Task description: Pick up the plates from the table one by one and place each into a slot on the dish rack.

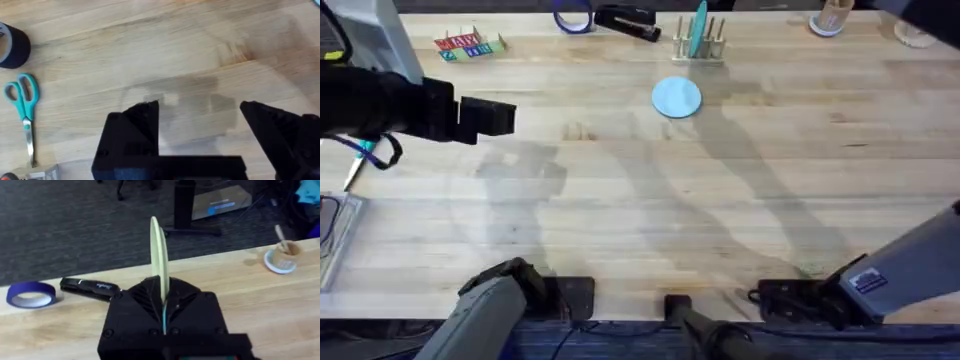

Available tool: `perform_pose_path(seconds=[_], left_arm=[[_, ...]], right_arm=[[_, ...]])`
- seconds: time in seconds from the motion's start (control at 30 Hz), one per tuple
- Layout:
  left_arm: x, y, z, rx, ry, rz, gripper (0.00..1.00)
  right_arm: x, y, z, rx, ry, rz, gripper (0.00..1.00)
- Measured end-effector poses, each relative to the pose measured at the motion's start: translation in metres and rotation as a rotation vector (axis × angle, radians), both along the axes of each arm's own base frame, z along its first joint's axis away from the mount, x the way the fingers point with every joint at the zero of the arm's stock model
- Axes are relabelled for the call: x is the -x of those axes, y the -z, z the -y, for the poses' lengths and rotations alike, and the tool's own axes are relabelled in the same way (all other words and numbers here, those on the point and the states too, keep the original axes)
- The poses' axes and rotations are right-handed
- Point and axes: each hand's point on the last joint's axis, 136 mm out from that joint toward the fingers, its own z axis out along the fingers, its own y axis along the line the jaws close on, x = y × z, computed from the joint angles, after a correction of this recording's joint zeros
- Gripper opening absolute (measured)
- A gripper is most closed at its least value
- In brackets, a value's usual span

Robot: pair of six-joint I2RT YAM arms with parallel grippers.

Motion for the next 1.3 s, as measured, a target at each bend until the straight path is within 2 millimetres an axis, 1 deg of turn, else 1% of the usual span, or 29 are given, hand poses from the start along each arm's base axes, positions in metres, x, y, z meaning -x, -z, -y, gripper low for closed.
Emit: perform_pose_path(seconds=[0.17, 0.23, 0.5, 0.8, 1.03, 1.3], left_arm=[[0.000, 0.000, 0.000, 0.000, 0.000, 0.000, 0.994], [0.000, 0.000, 0.000, 0.000, 0.000, 0.000, 0.994], [0.000, 0.000, 0.000, 0.000, 0.000, 0.000, 0.995], [0.000, 0.000, 0.000, 0.000, 0.000, 0.000, 0.995], [0.000, 0.000, 0.000, 0.000, 0.000, 0.000, 0.995], [0.000, 0.000, 0.000, 0.000, 0.000, -0.001, 0.994]], right_arm=[[-0.010, 0.020, -0.010, -0.007, -0.046, -0.032, 0.032], [-0.013, 0.025, -0.011, -0.007, -0.053, -0.041, 0.032], [-0.023, 0.037, -0.004, -0.017, -0.058, -0.057, 0.031], [-0.035, 0.075, -0.007, -0.001, -0.071, -0.119, 0.032], [-0.041, 0.096, -0.014, -0.006, -0.094, -0.149, 0.032], [-0.045, 0.115, -0.018, -0.005, -0.108, -0.178, 0.032]])
